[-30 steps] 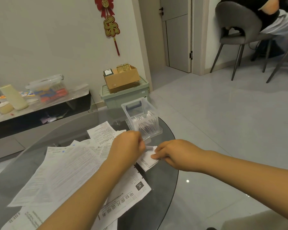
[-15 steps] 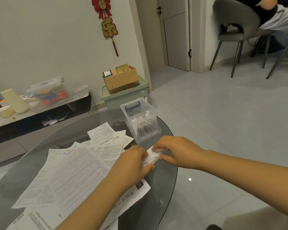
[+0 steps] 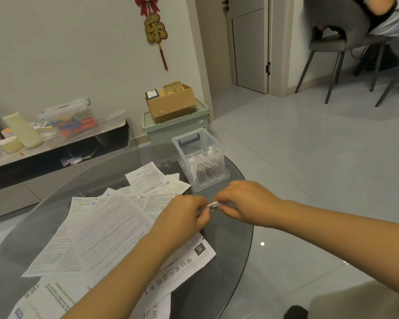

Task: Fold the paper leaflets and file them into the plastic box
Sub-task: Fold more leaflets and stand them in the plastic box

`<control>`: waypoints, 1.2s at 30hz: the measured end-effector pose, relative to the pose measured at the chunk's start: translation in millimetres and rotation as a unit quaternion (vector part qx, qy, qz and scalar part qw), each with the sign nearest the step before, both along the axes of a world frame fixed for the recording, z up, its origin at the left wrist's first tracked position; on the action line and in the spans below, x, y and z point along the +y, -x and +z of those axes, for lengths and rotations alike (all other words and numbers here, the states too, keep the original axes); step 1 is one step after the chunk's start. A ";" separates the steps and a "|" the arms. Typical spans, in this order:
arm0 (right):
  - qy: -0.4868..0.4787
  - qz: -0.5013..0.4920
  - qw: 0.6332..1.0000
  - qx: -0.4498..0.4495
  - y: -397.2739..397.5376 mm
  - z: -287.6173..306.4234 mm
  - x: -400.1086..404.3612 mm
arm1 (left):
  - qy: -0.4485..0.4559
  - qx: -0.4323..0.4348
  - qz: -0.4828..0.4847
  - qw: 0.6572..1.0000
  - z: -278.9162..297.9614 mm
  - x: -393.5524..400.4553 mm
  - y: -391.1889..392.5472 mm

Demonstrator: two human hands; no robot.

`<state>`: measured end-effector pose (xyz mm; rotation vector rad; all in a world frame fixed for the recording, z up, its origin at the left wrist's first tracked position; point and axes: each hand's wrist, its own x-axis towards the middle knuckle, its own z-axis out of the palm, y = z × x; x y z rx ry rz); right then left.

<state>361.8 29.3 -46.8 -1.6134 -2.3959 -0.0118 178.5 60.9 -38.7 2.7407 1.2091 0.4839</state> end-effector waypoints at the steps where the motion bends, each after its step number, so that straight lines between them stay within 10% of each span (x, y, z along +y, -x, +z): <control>1: -0.005 -0.002 1.000 -0.003 -0.1 1.0 0.7 | 0.015 -0.011 -0.003 1.000 0.9 0.7 0.8; 22: 0.041 -0.023 0.997 0.067 -1.4 -4.2 0.9 | 0.207 -0.210 -0.003 0.955 -18.2 -5.7 -23.8; 36: 0.046 -0.071 0.996 0.035 3.8 5.6 -1.5 | 0.113 -0.208 0.028 0.971 -24.6 -2.1 -29.1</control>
